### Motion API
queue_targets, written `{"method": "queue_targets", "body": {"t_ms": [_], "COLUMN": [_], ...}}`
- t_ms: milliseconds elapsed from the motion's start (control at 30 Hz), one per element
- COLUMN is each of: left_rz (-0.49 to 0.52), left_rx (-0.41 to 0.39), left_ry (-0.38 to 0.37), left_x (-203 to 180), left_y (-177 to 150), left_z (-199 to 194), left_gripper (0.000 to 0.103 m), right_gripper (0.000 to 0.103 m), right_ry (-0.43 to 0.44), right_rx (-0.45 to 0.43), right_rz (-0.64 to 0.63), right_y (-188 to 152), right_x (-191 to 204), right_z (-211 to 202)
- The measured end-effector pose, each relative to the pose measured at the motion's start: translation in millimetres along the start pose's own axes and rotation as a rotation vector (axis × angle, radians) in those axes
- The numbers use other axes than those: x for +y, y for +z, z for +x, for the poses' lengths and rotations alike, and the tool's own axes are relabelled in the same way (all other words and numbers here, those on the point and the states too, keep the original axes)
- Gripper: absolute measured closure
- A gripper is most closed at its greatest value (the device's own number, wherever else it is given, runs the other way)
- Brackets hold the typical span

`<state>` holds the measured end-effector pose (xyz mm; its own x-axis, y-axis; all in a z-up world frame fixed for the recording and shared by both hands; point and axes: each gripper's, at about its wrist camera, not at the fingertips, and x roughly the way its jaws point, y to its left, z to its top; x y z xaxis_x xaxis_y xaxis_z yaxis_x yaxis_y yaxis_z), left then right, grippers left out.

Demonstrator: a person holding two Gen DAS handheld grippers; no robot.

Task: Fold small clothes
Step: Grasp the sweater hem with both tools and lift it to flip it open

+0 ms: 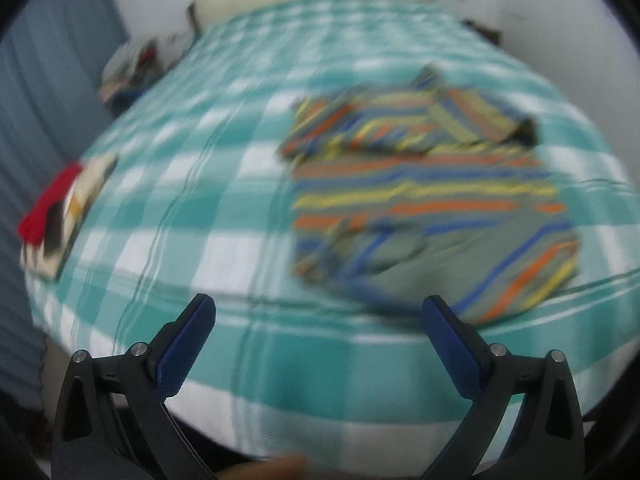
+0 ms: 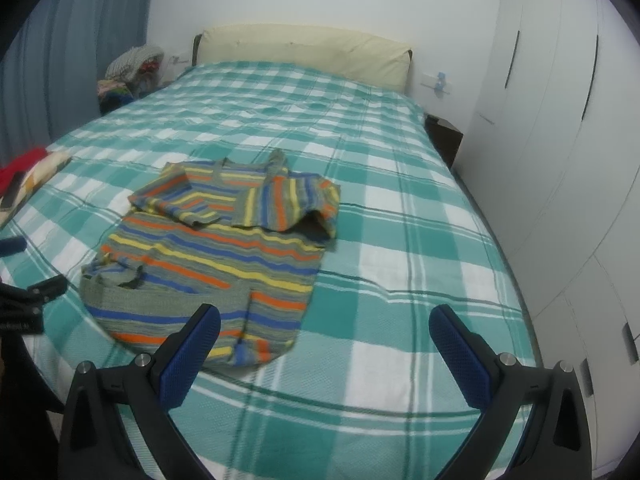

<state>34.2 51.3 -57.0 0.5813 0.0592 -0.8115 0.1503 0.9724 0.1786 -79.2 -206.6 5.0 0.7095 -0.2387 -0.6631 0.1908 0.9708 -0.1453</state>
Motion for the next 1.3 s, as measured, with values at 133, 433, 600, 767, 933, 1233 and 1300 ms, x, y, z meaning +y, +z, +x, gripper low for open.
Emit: {"method": "queue_targets", "body": {"t_ms": [133,433,600,767,933,1233,1300], "left_rz": [-0.077,0.017,0.068,0.079,0.082,0.14,0.086], "left_rx": [0.048,0.113,0.177,0.144,0.059,0.137,0.131], "left_ry": [-0.077,-0.411,-0.455,-0.515,-0.639,-0.511,-0.534], "left_x": [39,9,-10,-7,33,81,88], "left_y": [5,60,62,51,17,-73,-74], "left_z": [29,80,114,112,53,23,27], "left_gripper": [0.0,0.002,0.046,0.099,0.099,0.096,0.067], "right_gripper": [0.0,0.017,0.088,0.096,0.096,0.096,0.091], "right_ry": [0.179,0.561,0.583,0.656,0.727,0.636,0.6], "right_rx": [0.076,0.379,0.462,0.34,0.234,0.256,0.312], "right_rz": [0.051,0.101,0.078,0.062,-0.006,-0.172,-0.16], "right_y": [-8,5,-8,-8,-17,-106,-126], "right_x": [-18,23,48,30,11,1,-2], "right_z": [28,153,190,137,68,15,25]}}
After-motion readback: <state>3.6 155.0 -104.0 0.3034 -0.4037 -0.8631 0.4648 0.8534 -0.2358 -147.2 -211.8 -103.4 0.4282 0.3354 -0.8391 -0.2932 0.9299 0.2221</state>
